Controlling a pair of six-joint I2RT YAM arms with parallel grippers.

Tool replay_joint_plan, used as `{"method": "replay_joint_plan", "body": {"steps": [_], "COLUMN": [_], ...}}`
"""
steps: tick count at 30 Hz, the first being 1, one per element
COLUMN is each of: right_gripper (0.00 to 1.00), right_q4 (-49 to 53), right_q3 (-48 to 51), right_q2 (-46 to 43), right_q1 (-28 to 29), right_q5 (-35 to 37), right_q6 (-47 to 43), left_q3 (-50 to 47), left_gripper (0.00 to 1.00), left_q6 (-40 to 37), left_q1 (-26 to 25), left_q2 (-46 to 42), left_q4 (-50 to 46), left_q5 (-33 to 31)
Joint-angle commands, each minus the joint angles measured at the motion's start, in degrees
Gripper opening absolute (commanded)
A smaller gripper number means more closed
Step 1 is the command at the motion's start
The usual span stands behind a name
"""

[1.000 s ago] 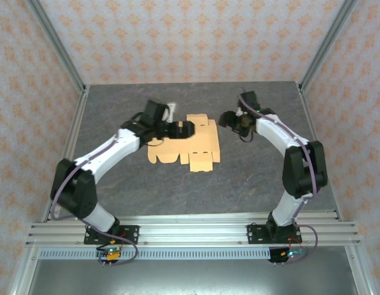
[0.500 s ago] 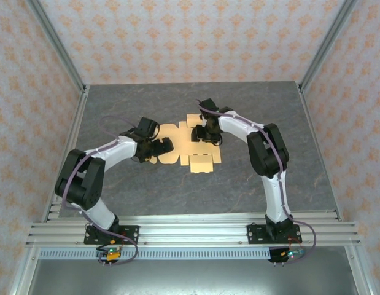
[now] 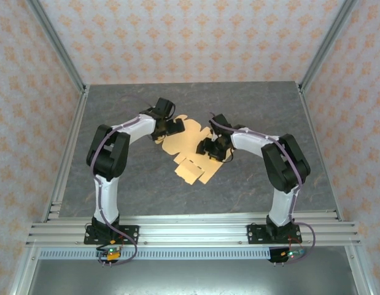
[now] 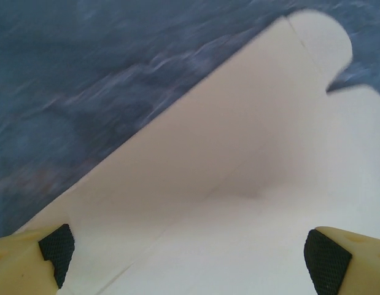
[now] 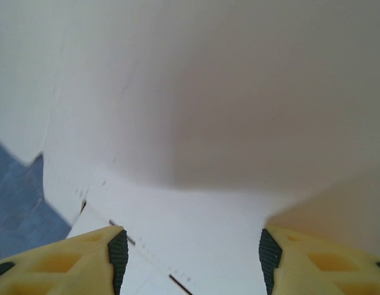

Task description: Fold the paper box

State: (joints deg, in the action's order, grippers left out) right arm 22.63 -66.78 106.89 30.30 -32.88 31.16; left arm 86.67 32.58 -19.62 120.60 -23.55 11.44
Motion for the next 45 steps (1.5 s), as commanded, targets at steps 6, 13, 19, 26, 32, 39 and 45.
{"method": "replay_joint_plan", "body": {"steps": [6, 13, 19, 26, 32, 39, 45], "right_gripper": [0.65, 0.69, 0.70, 0.71, 0.70, 0.70, 0.70], "right_q4": [3.4, 6.3, -4.5, -27.9, -39.1, -41.8, -42.2], "right_q3": [-3.6, 0.3, 12.9, 24.9, 28.6, 29.7, 28.5], "right_q2": [-4.1, -11.0, -17.6, -15.7, -13.3, -12.1, -10.7], "right_q1": [-0.1, -10.6, -17.9, -21.3, -22.5, -24.5, -25.8], "right_q5": [0.7, 3.1, -0.7, -6.1, -5.4, -3.9, -3.9], "right_q6": [-1.3, -4.0, 6.3, 25.1, 33.6, 33.5, 32.5], "left_q3": [13.6, 13.2, -0.6, -8.7, -8.5, -8.6, -9.9], "left_gripper": [1.00, 1.00, 1.00, 1.00, 1.00, 1.00, 1.00], "left_q6": [-6.3, -8.5, -5.1, -2.3, -1.3, -1.6, -1.6], "left_q1": [-2.6, -2.3, -7.0, -12.0, -12.5, -12.5, -12.5], "left_q2": [9.0, 1.0, -8.1, -8.1, -6.2, -3.4, -2.6], "left_q4": [-5.9, -9.4, -1.0, 7.4, 4.9, 3.2, 3.6], "left_q5": [5.4, 2.4, 2.3, 2.7, -2.7, -4.7, -4.8]}}
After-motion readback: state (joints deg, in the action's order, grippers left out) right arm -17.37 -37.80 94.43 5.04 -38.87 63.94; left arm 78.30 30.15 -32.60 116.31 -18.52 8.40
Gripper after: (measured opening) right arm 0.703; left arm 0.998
